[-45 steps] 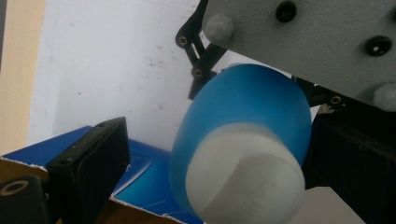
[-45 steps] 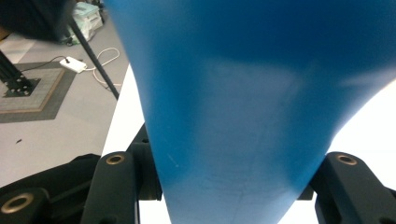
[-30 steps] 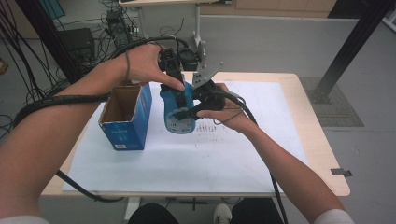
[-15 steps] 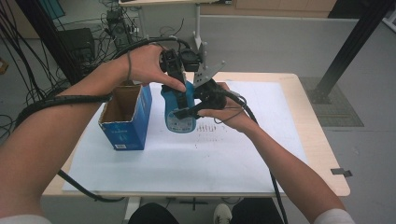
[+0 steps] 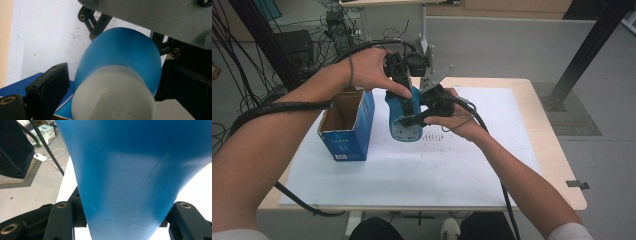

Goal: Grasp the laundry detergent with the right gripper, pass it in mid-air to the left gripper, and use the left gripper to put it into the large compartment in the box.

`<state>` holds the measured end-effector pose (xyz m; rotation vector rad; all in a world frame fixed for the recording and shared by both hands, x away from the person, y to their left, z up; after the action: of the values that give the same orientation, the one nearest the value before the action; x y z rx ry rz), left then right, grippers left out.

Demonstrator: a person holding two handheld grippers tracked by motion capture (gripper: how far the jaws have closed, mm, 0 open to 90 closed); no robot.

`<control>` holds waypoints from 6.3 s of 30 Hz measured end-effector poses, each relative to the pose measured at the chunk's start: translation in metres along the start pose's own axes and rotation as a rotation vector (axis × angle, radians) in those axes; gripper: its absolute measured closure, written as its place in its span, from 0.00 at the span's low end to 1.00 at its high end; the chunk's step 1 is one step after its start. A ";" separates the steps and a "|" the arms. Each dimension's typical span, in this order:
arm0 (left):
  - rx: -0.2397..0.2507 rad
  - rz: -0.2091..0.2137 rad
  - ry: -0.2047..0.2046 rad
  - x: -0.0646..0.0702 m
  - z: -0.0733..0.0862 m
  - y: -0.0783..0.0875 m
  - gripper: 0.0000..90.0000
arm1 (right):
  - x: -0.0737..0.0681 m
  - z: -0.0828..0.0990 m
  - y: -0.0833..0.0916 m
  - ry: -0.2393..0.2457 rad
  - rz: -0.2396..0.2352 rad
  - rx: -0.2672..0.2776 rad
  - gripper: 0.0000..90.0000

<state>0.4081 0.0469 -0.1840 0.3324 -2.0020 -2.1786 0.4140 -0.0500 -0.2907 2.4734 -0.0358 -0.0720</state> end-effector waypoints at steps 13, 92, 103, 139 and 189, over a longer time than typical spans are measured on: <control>0.014 0.000 0.004 0.002 0.000 0.003 0.07 | -0.002 0.000 -0.002 0.001 0.005 -0.010 0.49; 0.008 -0.004 -0.008 0.004 -0.004 0.004 0.07 | -0.004 -0.001 0.007 0.006 0.015 0.004 0.49; 0.003 -0.009 -0.013 0.005 -0.006 0.004 0.07 | -0.002 0.000 0.007 0.013 0.032 -0.001 0.49; -0.044 -0.014 -0.011 0.006 -0.003 -0.001 0.37 | -0.006 -0.001 0.001 0.057 0.037 -0.012 0.49; -0.068 0.007 -0.013 0.005 -0.007 -0.005 0.38 | -0.004 0.006 -0.002 0.046 -0.003 -0.007 0.47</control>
<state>0.4057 0.0398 -0.1901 0.3017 -1.9268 -2.2441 0.4100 -0.0521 -0.2969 2.4674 -0.0121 -0.0166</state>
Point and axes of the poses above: each handheld gripper's, and its own axes: y roughly backward along the jaws, z roughly out of its underside, x roughly to its right, the point moved 2 cm from there along -y, roughly forward along the jaws, and after that the axes turned 9 degrees about -x, right-handed, at the moved point
